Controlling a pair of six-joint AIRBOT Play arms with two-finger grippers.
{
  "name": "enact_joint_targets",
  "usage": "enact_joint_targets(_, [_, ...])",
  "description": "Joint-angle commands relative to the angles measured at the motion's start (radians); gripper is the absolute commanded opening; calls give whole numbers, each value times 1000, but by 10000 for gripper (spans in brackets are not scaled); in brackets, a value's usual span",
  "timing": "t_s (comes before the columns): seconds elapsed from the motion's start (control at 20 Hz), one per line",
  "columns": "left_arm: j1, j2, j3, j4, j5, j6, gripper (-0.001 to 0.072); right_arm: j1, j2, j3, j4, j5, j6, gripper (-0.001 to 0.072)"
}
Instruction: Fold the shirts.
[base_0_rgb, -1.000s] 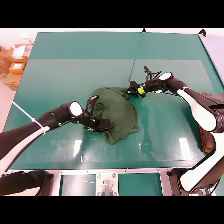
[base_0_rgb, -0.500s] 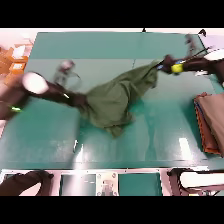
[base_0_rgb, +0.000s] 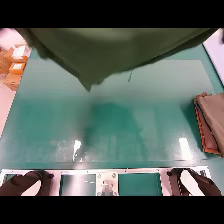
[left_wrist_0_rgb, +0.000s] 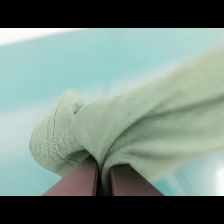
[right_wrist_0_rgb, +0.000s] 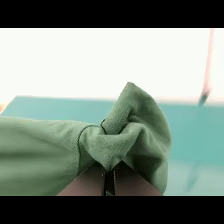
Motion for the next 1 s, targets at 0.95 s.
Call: enact_joint_targets(0.95, [6,-498,-681,-169,343,159,31,257,-490,-815,79,-403,-106,24])
